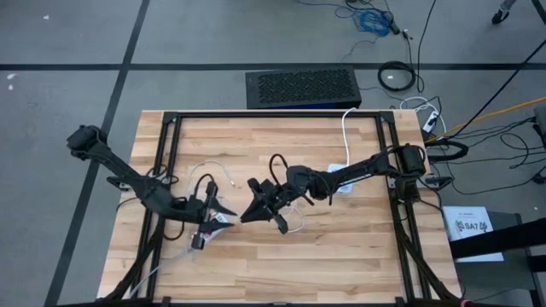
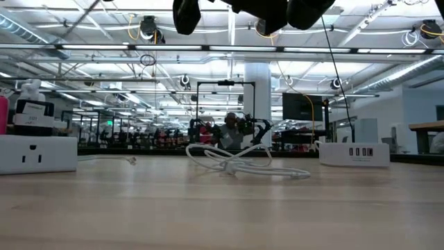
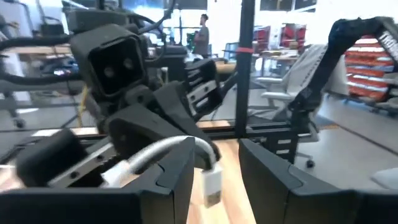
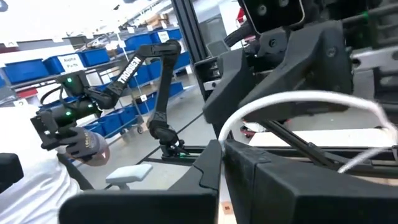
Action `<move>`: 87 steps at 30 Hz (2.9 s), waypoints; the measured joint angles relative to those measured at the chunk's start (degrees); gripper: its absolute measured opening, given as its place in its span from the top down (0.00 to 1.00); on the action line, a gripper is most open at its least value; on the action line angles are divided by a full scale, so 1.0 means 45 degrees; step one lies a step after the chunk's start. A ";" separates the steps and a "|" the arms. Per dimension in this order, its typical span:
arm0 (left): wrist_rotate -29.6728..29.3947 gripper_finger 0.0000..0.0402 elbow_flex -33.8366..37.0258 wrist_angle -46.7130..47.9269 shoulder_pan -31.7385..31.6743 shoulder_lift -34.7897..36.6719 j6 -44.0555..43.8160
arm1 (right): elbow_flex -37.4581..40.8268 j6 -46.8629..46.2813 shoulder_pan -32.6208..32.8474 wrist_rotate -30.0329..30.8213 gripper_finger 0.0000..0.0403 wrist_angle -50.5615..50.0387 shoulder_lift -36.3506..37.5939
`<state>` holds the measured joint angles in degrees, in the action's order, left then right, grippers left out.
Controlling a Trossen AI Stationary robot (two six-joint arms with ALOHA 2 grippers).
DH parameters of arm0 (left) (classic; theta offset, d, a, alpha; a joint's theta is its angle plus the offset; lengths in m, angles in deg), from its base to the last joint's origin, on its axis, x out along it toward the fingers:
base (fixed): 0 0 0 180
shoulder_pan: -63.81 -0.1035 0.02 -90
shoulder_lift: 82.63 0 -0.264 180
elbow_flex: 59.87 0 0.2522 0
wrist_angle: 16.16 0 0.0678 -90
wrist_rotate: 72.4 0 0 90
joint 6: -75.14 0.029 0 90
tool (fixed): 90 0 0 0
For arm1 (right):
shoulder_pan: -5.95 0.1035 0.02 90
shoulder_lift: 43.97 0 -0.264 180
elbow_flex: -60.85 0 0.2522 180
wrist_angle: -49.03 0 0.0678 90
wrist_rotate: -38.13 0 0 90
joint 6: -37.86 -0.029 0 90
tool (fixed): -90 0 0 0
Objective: Insert USB
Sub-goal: Insert the top right white cable charger into the black adapter charger
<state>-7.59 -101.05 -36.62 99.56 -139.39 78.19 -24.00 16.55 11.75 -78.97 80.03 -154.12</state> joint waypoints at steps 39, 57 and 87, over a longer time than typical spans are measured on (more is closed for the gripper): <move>0.1583 0.97 0.0000 -0.1113 -0.1598 -0.1034 -0.0913 | -0.0024 0.0211 0.0045 0.0478 1.00 -0.1042 -0.0010; -0.2805 0.98 -0.0024 -0.2785 -0.1473 -0.0862 -0.1929 | 0.0005 -0.0380 -0.0958 0.0708 0.74 -0.3587 0.1059; -0.5710 0.98 -0.0022 -0.1605 -0.1574 -0.1360 -0.1244 | -0.0217 0.0308 0.1032 1.1142 0.68 -0.4628 0.1421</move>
<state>-33.29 -101.15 -43.84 92.48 -145.51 72.59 -24.98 17.94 16.40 -28.83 59.21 -147.72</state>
